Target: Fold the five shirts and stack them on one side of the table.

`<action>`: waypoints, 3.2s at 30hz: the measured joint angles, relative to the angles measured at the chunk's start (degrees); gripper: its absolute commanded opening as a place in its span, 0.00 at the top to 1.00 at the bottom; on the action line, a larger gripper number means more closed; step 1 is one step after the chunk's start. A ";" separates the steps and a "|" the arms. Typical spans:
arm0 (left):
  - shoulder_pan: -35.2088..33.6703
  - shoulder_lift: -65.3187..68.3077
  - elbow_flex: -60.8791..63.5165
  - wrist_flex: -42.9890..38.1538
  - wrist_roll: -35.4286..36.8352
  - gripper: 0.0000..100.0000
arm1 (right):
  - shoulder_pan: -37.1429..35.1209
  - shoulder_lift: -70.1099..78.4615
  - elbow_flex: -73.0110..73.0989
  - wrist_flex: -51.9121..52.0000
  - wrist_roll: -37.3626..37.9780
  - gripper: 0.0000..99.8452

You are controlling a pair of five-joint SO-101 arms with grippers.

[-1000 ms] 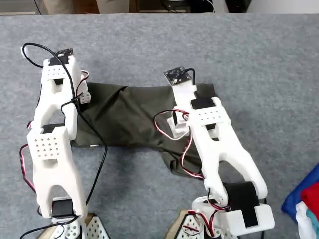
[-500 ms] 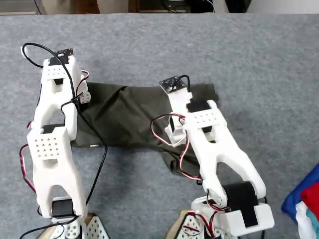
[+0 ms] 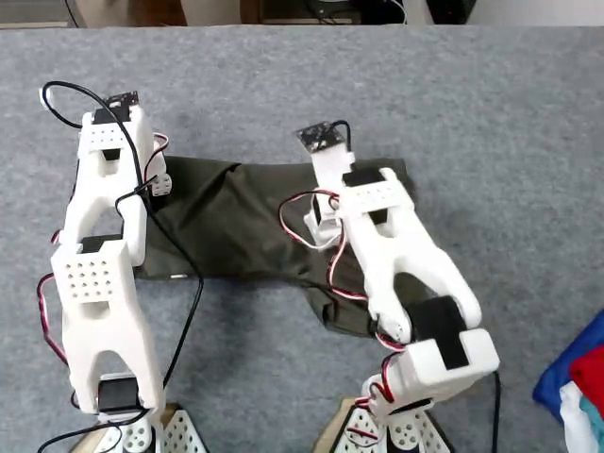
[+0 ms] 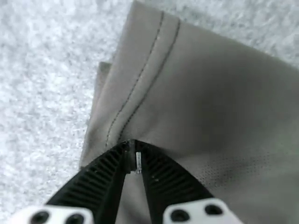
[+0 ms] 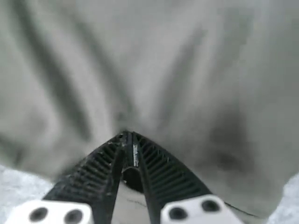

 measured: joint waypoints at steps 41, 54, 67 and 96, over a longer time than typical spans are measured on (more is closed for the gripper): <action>0.09 1.76 -1.76 0.00 0.00 0.98 | -3.96 -32.09 26.81 11.43 1.05 0.99; 0.09 1.76 -1.76 0.00 0.00 0.98 | 2.81 -31.56 17.41 -0.97 1.49 0.99; 0.09 1.76 -1.76 0.00 0.00 0.98 | 2.99 -20.13 20.84 -1.93 1.58 0.99; 0.09 1.76 -1.76 0.00 0.00 0.98 | -0.97 -28.75 5.98 24.79 13.54 0.99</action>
